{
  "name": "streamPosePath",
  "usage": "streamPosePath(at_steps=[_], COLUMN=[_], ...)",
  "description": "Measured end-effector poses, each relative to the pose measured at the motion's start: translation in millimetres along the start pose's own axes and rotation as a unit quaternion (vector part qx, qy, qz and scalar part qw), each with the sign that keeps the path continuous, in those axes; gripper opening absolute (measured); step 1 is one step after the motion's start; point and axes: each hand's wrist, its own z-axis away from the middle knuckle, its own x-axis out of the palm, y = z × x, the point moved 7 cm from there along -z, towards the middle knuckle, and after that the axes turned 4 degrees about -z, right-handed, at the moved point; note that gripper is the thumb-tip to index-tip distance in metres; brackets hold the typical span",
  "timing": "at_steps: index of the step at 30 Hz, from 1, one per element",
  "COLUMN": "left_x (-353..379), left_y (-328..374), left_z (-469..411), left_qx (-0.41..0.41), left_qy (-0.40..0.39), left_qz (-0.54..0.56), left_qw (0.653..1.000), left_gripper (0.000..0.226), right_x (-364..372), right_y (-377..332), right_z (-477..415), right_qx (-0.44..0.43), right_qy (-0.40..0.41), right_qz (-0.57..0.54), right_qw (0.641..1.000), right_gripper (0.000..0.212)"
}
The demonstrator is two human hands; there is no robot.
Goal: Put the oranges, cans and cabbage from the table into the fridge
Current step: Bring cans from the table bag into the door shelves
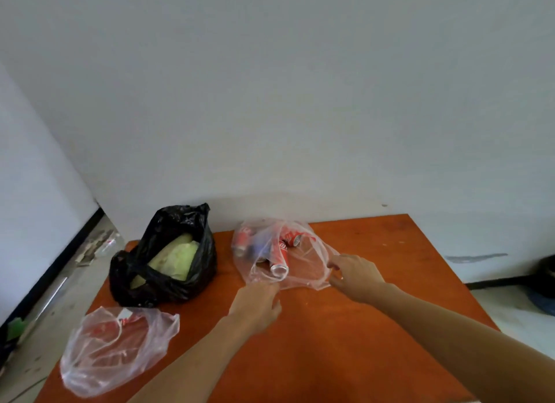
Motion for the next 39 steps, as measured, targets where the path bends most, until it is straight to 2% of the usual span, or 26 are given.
streamPosePath(at_steps=[5,8,14,16,19,24,28,31,36,39], left_x=[21.2,39.2,70.1,81.1,95.5,116.1,133.0,144.0,155.1,141.0], left_y=[-2.0,-3.2,-9.3,-25.4,-60.6,-106.0,-118.5,-117.9,-116.8,-112.5], left_z=[-61.4,-102.7,-185.7,-214.7,-249.4,-285.9,-301.3,-294.9,-283.7,-282.6], left_qx=[0.044,0.066,0.144,0.132,0.07,0.0,0.032,0.032,0.026,0.03], left_qy=[-0.026,-0.042,-0.086,-0.088,-0.093,-0.109,-0.104,-0.111,-0.141,-0.124], left_qz=[-0.001,-0.008,-0.084,-0.104,-0.103,-0.1,-0.131,-0.134,-0.168,-0.11], left_qw=[0.999,0.997,0.982,0.982,0.988,0.989,0.985,0.984,0.975,0.986], left_gripper=[0.037,0.032,0.031,0.034,0.044,0.049,0.052,0.063,0.07,0.068], right_x=[19.1,41.6,81.3,92.4,103.5,132.3,161.8,182.0,188.2,169.1], right_y=[6.9,10.4,8.5,13.8,30.8,51.2,55.7,59.6,63.8,74.5], right_z=[-59.0,-104.5,-199.0,-233.5,-281.9,-338.6,-352.1,-350.1,-335.1,-315.5], right_qx=[0.006,-0.009,-0.077,-0.082,-0.058,-0.04,-0.032,-0.001,0.026,0.065], right_qy=[-0.035,-0.061,-0.117,-0.129,-0.129,-0.171,-0.184,-0.199,-0.169,-0.151], right_qz=[0.017,0.024,0.009,0.021,0.023,-0.009,-0.052,-0.07,-0.122,-0.174], right_qw=[0.999,0.998,0.99,0.988,0.99,0.984,0.981,0.977,0.978,0.971], right_gripper=[0.029,0.024,0.037,0.038,0.036,0.047,0.068,0.086,0.079,0.074])
